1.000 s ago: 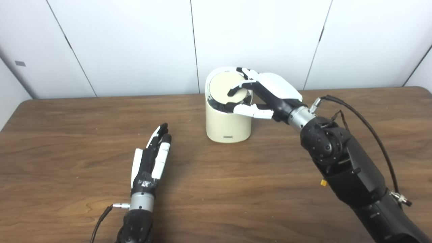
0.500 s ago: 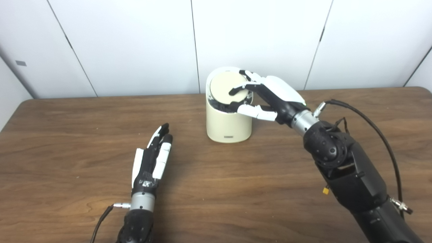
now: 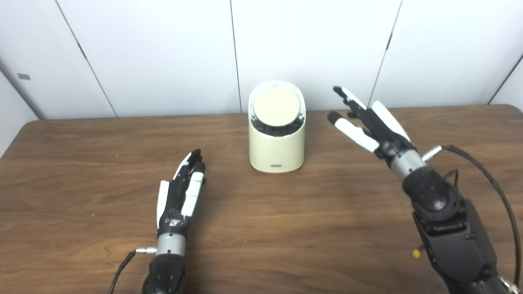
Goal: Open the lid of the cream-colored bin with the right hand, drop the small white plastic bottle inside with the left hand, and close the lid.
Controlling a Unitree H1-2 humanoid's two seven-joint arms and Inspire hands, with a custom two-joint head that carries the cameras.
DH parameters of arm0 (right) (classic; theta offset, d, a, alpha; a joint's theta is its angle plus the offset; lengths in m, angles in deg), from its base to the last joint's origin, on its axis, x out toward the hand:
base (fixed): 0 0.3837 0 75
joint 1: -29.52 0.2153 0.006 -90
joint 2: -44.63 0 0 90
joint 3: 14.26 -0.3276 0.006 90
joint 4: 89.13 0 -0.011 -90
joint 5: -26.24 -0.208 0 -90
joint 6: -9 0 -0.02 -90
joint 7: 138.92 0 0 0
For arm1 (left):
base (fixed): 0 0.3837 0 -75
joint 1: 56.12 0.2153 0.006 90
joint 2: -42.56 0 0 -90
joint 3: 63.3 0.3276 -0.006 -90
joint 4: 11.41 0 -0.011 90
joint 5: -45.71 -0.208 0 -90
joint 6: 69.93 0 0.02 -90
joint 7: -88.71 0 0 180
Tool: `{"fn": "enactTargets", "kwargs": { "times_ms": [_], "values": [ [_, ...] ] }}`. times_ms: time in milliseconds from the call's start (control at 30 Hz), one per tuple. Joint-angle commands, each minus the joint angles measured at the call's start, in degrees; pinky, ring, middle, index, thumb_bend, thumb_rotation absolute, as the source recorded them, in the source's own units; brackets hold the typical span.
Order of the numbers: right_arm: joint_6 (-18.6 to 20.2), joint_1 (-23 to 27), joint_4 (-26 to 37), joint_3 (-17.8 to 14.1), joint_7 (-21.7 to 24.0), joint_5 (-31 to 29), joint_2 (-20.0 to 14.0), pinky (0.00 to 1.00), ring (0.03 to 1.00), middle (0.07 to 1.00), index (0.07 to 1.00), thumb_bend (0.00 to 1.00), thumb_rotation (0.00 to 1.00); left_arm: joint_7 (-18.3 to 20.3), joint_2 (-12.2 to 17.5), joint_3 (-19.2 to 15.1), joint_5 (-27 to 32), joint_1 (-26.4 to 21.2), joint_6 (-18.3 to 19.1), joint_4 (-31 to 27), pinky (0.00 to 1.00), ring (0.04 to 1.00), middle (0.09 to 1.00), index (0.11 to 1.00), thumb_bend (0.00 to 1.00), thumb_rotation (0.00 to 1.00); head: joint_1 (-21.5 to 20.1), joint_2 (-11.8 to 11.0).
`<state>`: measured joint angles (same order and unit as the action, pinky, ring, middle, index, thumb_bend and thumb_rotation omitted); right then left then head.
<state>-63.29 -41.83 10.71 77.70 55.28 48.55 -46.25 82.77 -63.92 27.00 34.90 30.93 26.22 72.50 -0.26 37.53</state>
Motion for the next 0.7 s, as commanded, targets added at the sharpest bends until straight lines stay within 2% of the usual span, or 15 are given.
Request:
{"fn": "enactTargets", "kwargs": {
  "times_ms": [0, 200, 367, 533, 667],
  "values": [
    [-2.35, 0.25, 2.19, -2.07, -2.24, -3.56, 0.74, 0.88, 0.939, 0.961, 0.943, 0.55, 1.0, -0.45, -0.23, -0.83, 1.19, -0.71, -1.37, -0.26, 0.76, 0.842, 0.887, 0.9, 0.65, 0.94, -0.05, 0.06],
    [-1.0, -5.86, 3.9, -5.28, -3.18, -10.76, 3.85, 0.98, 0.989, 0.976, 0.949, 0.58, 1.0, 0.81, -0.15, -2.34, 6.48, 0.31, -3.35, 0.15, 0.81, 0.87, 0.909, 0.906, 0.66, 0.9, -0.66, 0.37],
    [-0.29, -10.06, 4.44, -7.46, -4.4, -16.41, 6.42, 1.0, 1.0, 0.988, 0.971, 0.6, 1.0, 2.97, 1.27, -2.77, 9.25, 2.18, -6.3, 0.36, 0.83, 0.883, 0.919, 0.93, 0.62, 0.95, -1.0, 0.74],
    [-2.58, -12.93, 3.24, -9.0, -5.28, -22.52, 9.22, 1.0, 1.0, 0.997, 0.988, 0.62, 1.0, 5.25, 3.19, -3.16, 11.54, 3.94, -8.93, 0.02, 0.91, 0.929, 0.952, 0.973, 0.61, 0.99, -1.25, 0.88],
    [-4.3, -14.92, 2.64, -10.38, -5.28, -28.76, 12.22, 1.0, 1.0, 1.0, 0.997, 0.6, 1.0, 6.92, 4.4, -3.46, 13.87, 5.9, -8.63, -2.18, 0.97, 0.979, 0.992, 0.998, 0.61, 1.0, -1.21, 1.14]
  ]
}}
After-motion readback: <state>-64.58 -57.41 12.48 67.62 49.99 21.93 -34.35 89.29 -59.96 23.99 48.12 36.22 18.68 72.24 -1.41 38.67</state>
